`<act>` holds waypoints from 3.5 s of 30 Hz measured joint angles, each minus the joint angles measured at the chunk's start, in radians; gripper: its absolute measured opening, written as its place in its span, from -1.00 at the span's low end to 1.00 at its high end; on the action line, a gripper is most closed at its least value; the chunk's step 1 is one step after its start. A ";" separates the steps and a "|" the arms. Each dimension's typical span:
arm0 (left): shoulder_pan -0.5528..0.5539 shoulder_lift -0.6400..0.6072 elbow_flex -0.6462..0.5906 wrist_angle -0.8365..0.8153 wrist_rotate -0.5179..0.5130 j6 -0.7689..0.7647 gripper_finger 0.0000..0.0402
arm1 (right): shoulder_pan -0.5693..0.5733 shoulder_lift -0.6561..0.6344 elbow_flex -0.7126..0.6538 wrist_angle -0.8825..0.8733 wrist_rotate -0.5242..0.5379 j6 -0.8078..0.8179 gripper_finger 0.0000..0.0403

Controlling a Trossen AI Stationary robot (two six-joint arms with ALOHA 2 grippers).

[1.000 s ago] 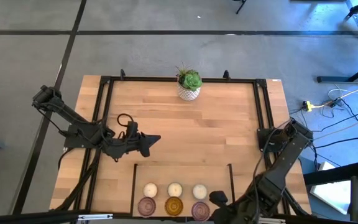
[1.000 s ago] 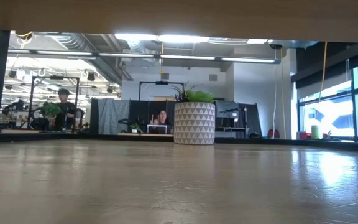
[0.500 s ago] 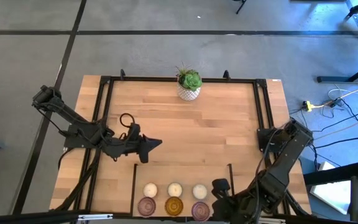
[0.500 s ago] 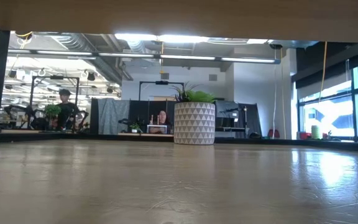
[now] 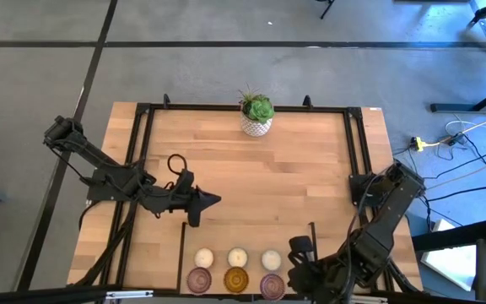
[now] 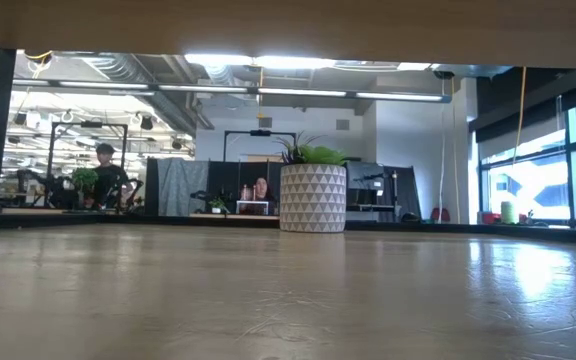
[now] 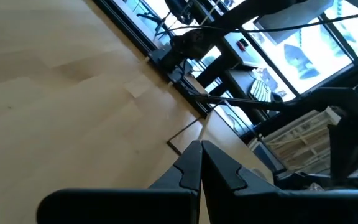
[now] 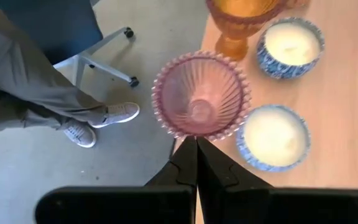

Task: Pick & Place candle stick holders
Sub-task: Adjust the pink candle holder on the shelf

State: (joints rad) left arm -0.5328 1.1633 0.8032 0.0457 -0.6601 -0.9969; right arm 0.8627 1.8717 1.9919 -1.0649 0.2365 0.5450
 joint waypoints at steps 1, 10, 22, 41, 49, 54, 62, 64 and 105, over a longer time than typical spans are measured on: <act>0.004 0.000 0.000 -0.003 0.000 0.000 -0.99 | -0.005 0.000 0.000 0.000 -0.001 -0.007 -1.00; 0.040 0.000 0.000 -0.004 0.034 -0.011 -0.99 | -0.023 -0.002 0.065 -0.121 0.144 -0.089 -1.00; 0.049 0.000 0.000 -0.004 0.054 0.005 -0.99 | -0.023 -0.002 0.068 -0.125 0.174 -0.092 -1.00; -0.061 0.120 0.451 -0.107 -0.036 0.395 -0.99 | -0.026 -0.002 0.068 -0.387 0.327 0.210 -1.00; -0.152 0.454 0.987 -0.500 -0.048 0.490 -0.99 | -0.034 -0.002 0.068 -0.372 0.340 0.284 -1.00; -0.192 0.653 1.206 -0.685 0.040 0.513 -0.99 | -0.037 -0.002 0.068 -0.367 0.395 0.372 -1.00; -0.198 0.831 1.368 -0.731 0.287 0.617 -0.99 | -0.071 -0.002 0.067 -0.290 0.370 0.420 -1.00; -0.198 0.856 1.403 -0.713 0.342 0.702 -0.99 | -0.073 -0.002 0.067 -0.255 0.365 0.420 -1.00; -0.140 1.007 1.541 -0.870 0.386 0.871 -0.99 | -0.004 -0.002 0.067 -0.219 0.109 0.677 -1.00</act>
State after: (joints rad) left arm -0.6729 2.1700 2.3444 -0.8242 -0.2743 -0.1258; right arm 0.8586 1.8694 2.0590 -1.2841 0.3453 1.2217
